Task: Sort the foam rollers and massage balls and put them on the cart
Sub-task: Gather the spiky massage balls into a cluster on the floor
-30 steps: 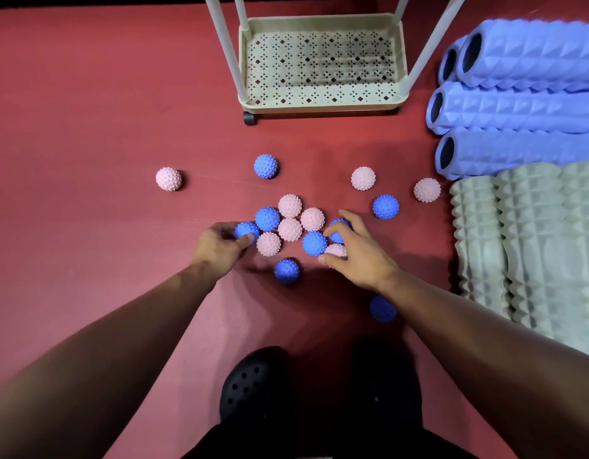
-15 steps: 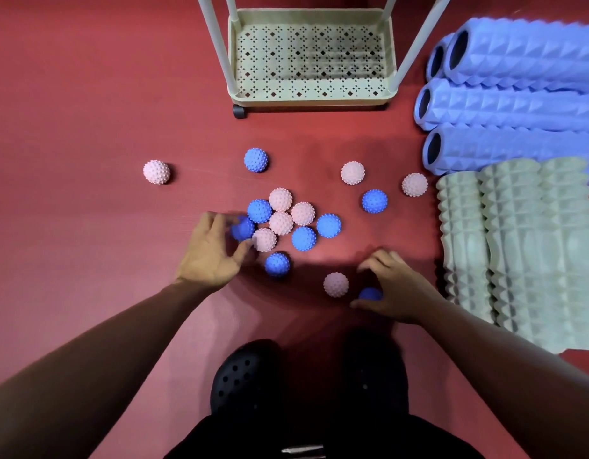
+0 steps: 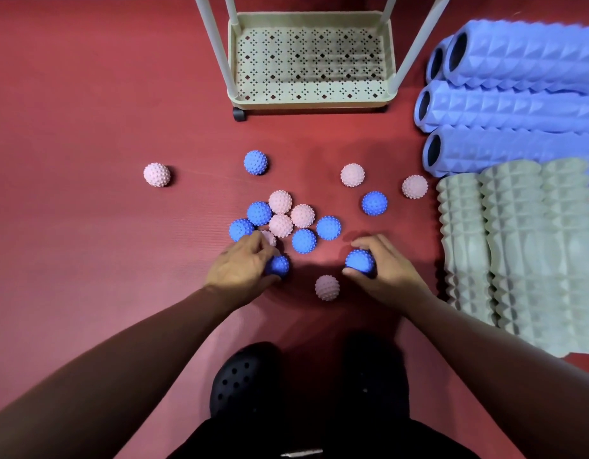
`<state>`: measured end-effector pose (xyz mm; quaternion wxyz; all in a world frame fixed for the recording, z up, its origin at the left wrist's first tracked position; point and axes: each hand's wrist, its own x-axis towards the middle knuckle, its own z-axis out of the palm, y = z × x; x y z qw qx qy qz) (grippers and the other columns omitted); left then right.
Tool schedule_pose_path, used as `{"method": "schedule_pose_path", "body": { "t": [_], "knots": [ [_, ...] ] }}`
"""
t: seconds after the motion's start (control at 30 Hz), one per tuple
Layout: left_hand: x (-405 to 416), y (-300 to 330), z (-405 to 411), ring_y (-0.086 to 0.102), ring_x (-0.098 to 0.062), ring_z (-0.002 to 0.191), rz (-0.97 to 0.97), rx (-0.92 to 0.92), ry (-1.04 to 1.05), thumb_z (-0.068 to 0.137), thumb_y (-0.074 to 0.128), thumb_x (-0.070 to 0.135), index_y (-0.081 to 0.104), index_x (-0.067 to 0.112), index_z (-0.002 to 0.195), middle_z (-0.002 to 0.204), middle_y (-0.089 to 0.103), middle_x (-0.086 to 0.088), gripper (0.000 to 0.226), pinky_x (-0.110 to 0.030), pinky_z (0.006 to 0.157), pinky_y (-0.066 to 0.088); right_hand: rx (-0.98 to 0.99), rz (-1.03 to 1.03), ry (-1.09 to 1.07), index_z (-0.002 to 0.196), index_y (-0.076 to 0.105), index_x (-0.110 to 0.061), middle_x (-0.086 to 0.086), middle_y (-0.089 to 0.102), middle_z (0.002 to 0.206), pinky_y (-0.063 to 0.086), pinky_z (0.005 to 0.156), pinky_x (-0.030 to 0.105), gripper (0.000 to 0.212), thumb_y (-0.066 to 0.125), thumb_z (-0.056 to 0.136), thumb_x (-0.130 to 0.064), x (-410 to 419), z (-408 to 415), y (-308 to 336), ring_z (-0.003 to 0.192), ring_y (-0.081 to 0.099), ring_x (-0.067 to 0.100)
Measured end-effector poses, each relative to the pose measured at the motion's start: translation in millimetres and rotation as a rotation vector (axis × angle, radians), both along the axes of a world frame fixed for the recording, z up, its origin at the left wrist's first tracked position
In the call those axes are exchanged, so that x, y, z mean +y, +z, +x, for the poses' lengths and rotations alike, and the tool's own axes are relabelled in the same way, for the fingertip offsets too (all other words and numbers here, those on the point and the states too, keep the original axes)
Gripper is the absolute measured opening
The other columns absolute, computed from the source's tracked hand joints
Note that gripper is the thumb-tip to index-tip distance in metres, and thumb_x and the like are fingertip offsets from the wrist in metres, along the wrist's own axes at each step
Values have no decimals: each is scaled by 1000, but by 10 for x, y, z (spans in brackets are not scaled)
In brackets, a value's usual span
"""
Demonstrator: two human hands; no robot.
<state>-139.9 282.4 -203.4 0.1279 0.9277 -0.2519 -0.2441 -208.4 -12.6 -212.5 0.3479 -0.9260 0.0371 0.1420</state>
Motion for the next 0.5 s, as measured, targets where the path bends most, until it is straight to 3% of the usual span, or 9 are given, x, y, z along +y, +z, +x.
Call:
{"method": "schedule_pose_path", "body": {
  "t": [0.1,0.2,0.37,0.43,0.5],
  "knots": [
    [-67,-19,-3,50,-25,114,25,-22,22,89,66,48,59,22,126,120,47,-1,47,-41,91,46,121,77,-73,114,56,-28,-14,58,112,48,94,35,47,81,77,-43,183,141,-35,107,58,11],
    [-101,-32,-6,51,-25,111,-14,-24,64,91,64,48,61,20,122,117,48,-1,42,-41,88,46,138,67,-143,108,59,-19,-3,60,108,44,91,32,47,83,75,-41,398,229,-84,103,58,17],
    [-161,-41,26,53,-21,111,-56,25,181,91,64,49,60,22,122,118,48,2,41,-40,90,47,158,92,-244,108,57,-12,6,58,111,47,93,46,43,81,79,-32,576,270,-120,103,59,25],
    [-218,-31,13,53,-23,110,-82,41,234,92,64,45,58,22,121,116,46,1,38,-40,88,49,134,90,-245,105,56,-13,4,55,109,49,92,46,45,82,77,-36,584,216,-115,100,60,24],
    [-278,-13,8,52,-25,111,-75,44,260,93,63,44,56,21,122,117,45,-2,39,-44,88,50,-20,33,-188,100,56,-15,1,51,105,49,86,40,48,83,75,-46,572,114,-86,94,59,23]
  ]
}}
